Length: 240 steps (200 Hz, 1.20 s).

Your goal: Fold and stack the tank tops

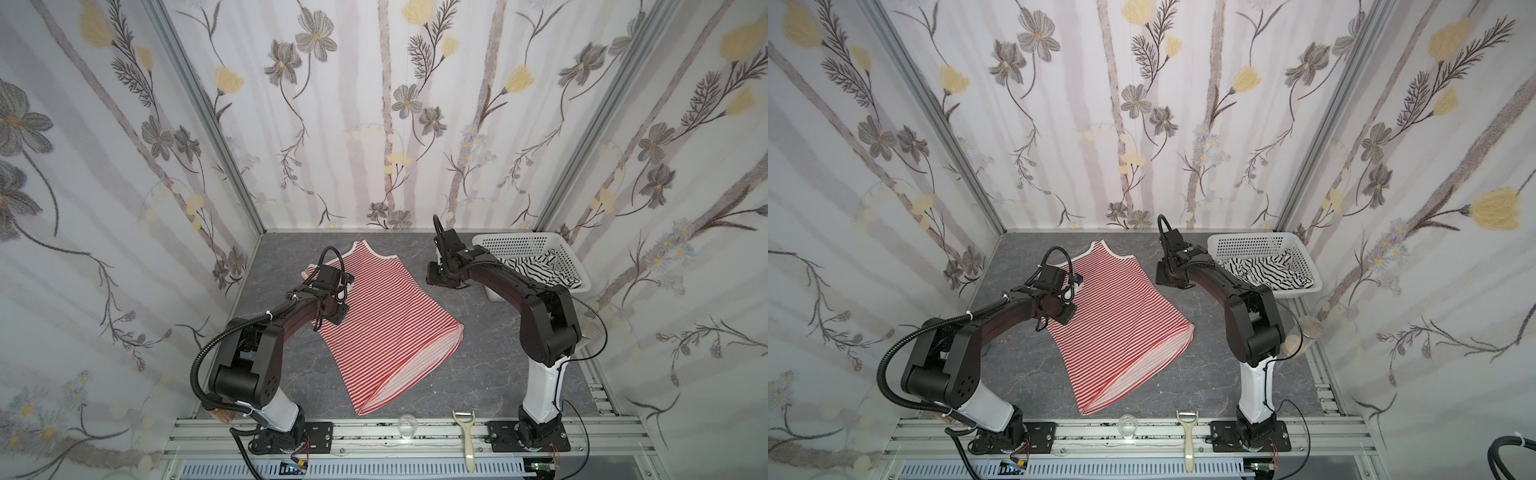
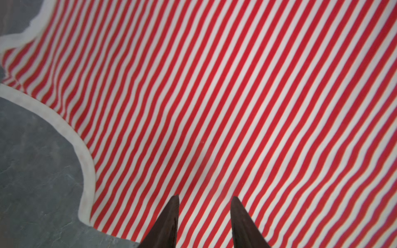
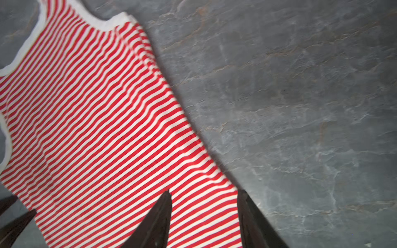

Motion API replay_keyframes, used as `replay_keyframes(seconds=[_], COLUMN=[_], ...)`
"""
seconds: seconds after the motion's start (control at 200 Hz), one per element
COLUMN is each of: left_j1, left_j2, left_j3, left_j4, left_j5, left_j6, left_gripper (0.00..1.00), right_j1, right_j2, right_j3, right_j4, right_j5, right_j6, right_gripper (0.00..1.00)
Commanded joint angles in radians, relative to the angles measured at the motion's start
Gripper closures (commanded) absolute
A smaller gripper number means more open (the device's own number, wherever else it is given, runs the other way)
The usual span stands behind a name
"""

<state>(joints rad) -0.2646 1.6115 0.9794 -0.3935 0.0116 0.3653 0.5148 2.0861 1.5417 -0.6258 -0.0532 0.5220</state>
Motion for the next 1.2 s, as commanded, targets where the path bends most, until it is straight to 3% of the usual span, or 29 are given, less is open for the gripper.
replay_keyframes(seconds=[0.0, 0.235, 0.51, 0.799, 1.194], left_j1=[0.008, 0.029, 0.047, 0.074, 0.073], left_j2=[0.053, 0.301, 0.450, 0.412, 0.165], left_j3=[0.072, 0.307, 0.441, 0.361, 0.045], left_j4=[0.010, 0.022, 0.022, 0.022, 0.021], left_j5=[0.028, 0.037, -0.008, -0.022, 0.030], left_j6=[-0.018, 0.001, 0.042, 0.041, 0.015], left_gripper=[0.59, 0.59, 0.59, 0.59, 0.59], right_j1=[0.077, 0.208, 0.206, 0.064, -0.089], right_j2=[-0.046, -0.142, -0.113, -0.060, 0.144], right_j3=[-0.112, -0.353, -0.435, -0.419, -0.125], right_j4=[0.016, 0.182, 0.235, 0.229, 0.102], right_j5=[0.010, -0.016, -0.006, -0.008, -0.010], right_j6=[0.031, 0.151, 0.175, 0.099, -0.021], right_gripper=[0.49, 0.44, 0.44, 0.43, 0.43])
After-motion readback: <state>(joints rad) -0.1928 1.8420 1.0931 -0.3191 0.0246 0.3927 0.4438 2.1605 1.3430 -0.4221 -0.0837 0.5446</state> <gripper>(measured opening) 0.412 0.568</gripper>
